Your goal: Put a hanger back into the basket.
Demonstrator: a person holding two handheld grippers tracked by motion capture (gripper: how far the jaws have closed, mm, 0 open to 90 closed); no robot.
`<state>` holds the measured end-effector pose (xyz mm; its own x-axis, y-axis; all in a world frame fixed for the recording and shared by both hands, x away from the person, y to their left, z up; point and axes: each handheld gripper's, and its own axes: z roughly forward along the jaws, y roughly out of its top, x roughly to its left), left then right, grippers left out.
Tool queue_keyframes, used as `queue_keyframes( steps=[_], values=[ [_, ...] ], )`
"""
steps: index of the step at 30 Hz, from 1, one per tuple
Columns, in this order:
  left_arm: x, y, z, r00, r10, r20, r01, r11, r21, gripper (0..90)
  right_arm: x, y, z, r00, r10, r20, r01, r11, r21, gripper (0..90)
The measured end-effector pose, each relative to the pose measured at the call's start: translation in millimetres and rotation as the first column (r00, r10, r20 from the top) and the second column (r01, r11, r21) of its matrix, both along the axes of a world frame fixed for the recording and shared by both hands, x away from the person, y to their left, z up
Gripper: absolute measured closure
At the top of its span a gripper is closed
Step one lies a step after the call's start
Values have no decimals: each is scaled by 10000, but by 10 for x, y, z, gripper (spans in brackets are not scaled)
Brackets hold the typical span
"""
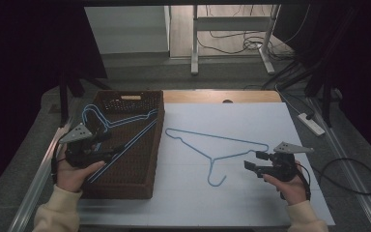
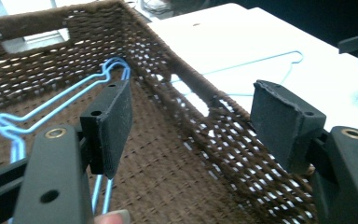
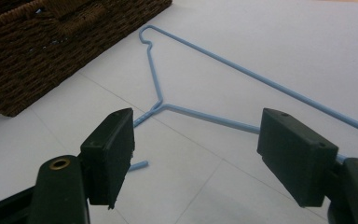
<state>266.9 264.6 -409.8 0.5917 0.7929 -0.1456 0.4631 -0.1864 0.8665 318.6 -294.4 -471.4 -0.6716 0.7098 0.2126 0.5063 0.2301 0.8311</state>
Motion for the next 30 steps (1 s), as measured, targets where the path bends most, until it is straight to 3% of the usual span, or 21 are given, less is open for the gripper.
queue_keyframes(
  steps=[9,17,23,30],
  values=[
    [-41,-157,-25,9991,-419,52,420,9991,-95,299,-7,22,1,10000,11,45,-10,9998,-190,276],
    [-64,-334,-91,9963,-855,-89,857,9960,232,292,-3,62,3,9999,51,124,-46,9994,-346,277],
    [-67,-378,-101,9953,-968,-52,969,9951,190,289,-26,113,11,9997,136,225,-121,9978,-648,279],
    [-100,-432,-117,9935,-1136,-32,1136,9932,245,286,-18,130,8,9998,97,149,-87,9978,-657,276]
  ],
)
